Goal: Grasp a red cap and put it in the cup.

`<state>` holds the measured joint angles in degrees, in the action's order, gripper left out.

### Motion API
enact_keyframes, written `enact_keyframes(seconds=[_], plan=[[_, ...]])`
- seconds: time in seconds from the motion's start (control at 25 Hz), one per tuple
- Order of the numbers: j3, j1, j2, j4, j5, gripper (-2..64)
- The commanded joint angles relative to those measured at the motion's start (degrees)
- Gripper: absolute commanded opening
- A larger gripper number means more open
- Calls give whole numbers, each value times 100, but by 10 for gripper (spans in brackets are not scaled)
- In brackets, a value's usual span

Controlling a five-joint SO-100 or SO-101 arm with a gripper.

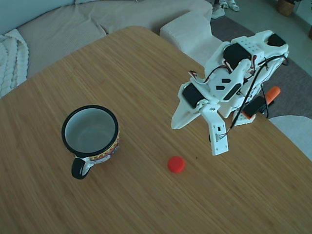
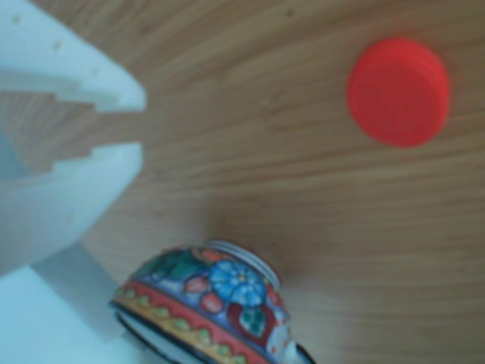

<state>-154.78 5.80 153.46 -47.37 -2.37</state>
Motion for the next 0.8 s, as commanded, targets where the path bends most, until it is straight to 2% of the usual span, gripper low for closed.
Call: enact_keyframes(seconds=[0.0,0.24,0.44,0.56,0.76], plan=[[53,-35,79,9,-18,9],[79,-35,62,53,9,13],[475,-35,-18,9,0,16],[932,-132,-44,-35,9,16],[2074,-431,-773,-527,9,16]])
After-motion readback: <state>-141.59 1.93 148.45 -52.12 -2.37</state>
